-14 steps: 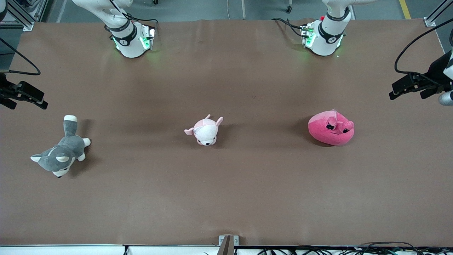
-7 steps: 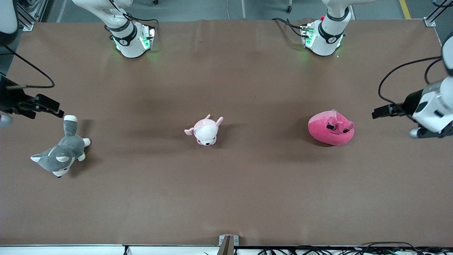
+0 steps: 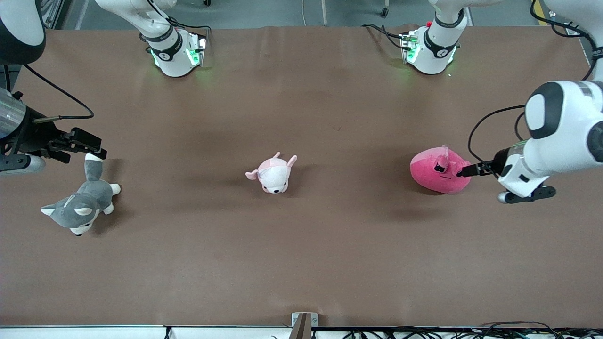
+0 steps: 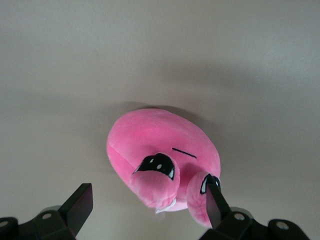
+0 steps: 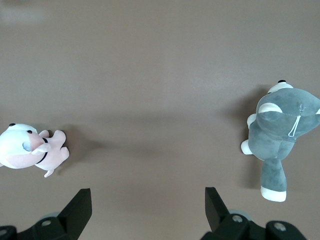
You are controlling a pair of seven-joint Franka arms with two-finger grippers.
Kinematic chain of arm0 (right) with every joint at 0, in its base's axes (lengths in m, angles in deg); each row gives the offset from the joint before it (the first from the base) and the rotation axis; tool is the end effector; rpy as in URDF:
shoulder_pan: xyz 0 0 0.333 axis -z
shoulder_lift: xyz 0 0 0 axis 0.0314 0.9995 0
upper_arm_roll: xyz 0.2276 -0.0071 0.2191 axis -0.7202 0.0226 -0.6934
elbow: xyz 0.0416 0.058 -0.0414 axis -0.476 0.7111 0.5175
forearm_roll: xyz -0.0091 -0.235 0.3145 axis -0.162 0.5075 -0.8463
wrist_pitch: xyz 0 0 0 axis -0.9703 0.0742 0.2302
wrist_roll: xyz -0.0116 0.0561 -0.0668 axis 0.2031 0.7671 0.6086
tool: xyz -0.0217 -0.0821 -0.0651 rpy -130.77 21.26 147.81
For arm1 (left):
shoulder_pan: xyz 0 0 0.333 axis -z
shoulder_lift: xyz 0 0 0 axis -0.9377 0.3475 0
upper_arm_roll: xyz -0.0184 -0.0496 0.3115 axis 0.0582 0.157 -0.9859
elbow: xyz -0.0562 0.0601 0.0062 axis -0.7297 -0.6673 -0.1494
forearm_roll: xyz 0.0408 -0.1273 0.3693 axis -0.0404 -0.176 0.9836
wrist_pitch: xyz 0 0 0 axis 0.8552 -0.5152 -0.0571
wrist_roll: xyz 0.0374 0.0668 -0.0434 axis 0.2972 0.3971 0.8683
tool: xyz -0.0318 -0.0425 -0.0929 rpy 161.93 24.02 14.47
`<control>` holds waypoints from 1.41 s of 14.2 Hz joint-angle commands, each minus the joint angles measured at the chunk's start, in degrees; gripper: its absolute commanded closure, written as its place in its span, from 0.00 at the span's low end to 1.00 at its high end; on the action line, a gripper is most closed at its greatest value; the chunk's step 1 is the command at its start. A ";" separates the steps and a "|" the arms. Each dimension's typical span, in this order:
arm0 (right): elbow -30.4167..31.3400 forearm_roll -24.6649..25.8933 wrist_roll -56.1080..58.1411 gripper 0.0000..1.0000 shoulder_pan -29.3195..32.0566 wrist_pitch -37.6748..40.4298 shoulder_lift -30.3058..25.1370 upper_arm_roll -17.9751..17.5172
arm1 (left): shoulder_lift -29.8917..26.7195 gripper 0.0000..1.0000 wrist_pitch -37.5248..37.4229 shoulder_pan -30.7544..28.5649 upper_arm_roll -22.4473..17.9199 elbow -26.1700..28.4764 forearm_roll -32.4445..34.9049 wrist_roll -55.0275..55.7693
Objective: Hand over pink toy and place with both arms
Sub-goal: 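Close the left gripper on the pink pig's ear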
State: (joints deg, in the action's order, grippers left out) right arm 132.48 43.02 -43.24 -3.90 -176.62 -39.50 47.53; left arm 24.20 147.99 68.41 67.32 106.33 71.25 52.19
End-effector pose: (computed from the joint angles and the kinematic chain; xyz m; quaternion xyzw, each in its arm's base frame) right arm 0.5975 0.0190 0.5835 -0.9976 -0.0217 -0.0102 0.0646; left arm 0.5997 -0.0326 0.3803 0.9919 0.0783 -0.0976 0.0216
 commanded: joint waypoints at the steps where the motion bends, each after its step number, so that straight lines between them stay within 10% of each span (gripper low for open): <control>1: -0.05 -0.96 -0.07 0.00 -0.09 0.47 -0.27 0.06 | -2.08 0.00 3.78 0.12 -0.18 5.54 -0.79 0.60; 5: 0.04 -2.01 0.28 0.00 0.17 2.04 0.52 0.05 | -2.26 0.02 6.33 0.12 -0.18 8.45 -0.70 0.68; 9: 0.04 -4.57 0.37 0.00 -0.09 2.32 0.61 0.06 | -2.17 0.62 6.77 0.29 -0.18 8.54 -0.70 3.23; 13: 0.12 -4.83 0.37 0.00 0.26 2.58 0.61 0.05 | -2.08 0.96 6.95 0.82 -0.09 8.11 -0.62 6.38; 20: 0.48 -10.27 -0.16 0.17 0.61 3.46 0.78 0.14 | -4.80 1.00 2.13 1.09 4.64 2.59 -1.05 16.31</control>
State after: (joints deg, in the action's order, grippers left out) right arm 132.59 35.18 -43.24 -3.87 -173.51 -38.61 47.78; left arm 21.79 153.62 69.28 69.97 111.59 71.20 65.19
